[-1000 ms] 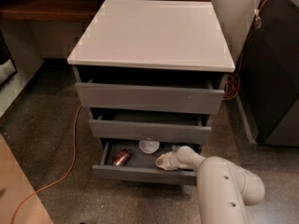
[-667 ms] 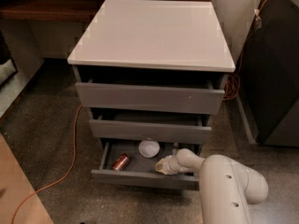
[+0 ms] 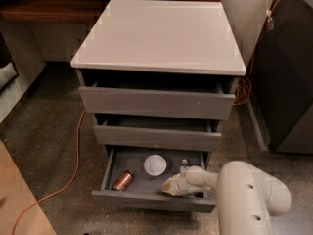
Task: Pick blue plastic bottle from bottom drawer and place on counter
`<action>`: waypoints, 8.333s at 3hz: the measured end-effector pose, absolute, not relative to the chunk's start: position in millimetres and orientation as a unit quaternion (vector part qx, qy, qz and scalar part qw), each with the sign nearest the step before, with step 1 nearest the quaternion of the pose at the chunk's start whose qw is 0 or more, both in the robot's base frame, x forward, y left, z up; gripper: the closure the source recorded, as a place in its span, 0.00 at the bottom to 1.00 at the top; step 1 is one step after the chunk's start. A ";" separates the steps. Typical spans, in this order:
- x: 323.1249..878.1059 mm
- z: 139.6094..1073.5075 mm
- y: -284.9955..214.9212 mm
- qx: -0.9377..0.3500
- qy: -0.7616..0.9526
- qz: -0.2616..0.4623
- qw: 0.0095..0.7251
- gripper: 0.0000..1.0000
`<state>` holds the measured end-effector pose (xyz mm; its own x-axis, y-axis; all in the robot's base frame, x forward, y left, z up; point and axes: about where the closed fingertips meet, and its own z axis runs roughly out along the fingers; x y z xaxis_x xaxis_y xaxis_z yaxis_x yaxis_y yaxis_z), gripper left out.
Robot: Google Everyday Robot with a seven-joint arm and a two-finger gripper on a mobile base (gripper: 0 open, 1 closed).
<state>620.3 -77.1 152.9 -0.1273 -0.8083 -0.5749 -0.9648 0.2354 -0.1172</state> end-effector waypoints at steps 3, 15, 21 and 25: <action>558.8 148.3 -73.5 -0.621 0.727 0.148 0.251 1.00; 539.6 215.1 -116.5 -0.852 0.514 0.065 0.081 0.00; 576.6 133.9 -159.7 -0.905 0.417 0.074 0.024 0.01; 580.7 175.4 -143.5 -0.853 0.501 0.060 0.133 1.00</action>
Offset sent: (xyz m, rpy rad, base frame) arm -0.0578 0.0021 -0.0027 -0.0190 0.0194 0.0463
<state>580.7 -143.5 175.4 0.4905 -0.8388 -0.2361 -0.8709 -0.4625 -0.1660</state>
